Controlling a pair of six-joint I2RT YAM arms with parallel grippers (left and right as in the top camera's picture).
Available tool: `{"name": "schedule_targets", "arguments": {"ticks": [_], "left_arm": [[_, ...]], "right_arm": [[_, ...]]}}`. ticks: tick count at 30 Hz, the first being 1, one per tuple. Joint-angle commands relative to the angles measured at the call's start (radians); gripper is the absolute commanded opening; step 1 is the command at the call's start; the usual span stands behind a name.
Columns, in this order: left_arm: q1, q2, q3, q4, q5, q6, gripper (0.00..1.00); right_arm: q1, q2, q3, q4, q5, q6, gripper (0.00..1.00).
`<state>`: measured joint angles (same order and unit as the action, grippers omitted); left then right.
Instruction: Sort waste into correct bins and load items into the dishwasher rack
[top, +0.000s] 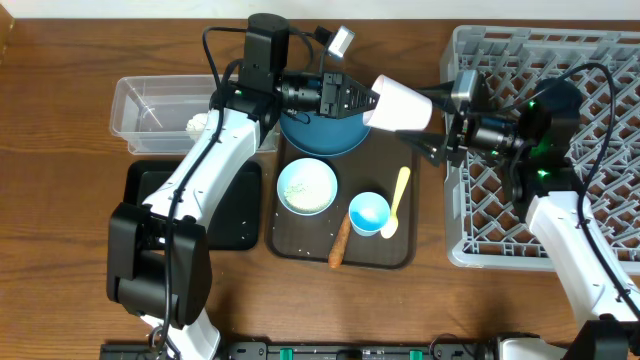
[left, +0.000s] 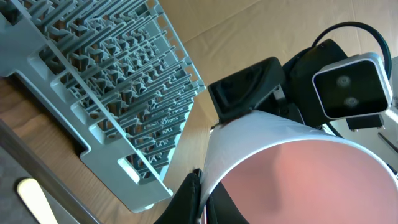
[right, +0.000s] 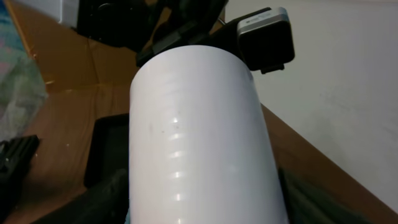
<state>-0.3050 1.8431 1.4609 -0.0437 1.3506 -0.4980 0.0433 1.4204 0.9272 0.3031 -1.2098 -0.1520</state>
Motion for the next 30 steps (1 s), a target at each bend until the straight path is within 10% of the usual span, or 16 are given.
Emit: {"name": "schedule_targets", "arguments": {"ticks": [1,13,20,30], "left_arm": [[0.0,0.007,0.011,0.004,0.018,-0.005,0.08],[0.001,0.007,0.007,-0.049,-0.1,0.036,0.23],[0.002,0.006,0.006,-0.428,-0.684,0.248,0.22],[0.033,-0.107,0.006,-0.626,-1.056,0.315,0.22]], "right_arm": [[0.011,0.006,0.015,-0.002,-0.002,0.005,0.63],[0.009,0.006,0.015,-0.071,0.056,0.13,0.49],[0.008,0.004,0.015,-0.235,0.236,0.182,0.33],[0.002,-0.089,0.082,-0.557,0.801,0.181,0.09]]}}
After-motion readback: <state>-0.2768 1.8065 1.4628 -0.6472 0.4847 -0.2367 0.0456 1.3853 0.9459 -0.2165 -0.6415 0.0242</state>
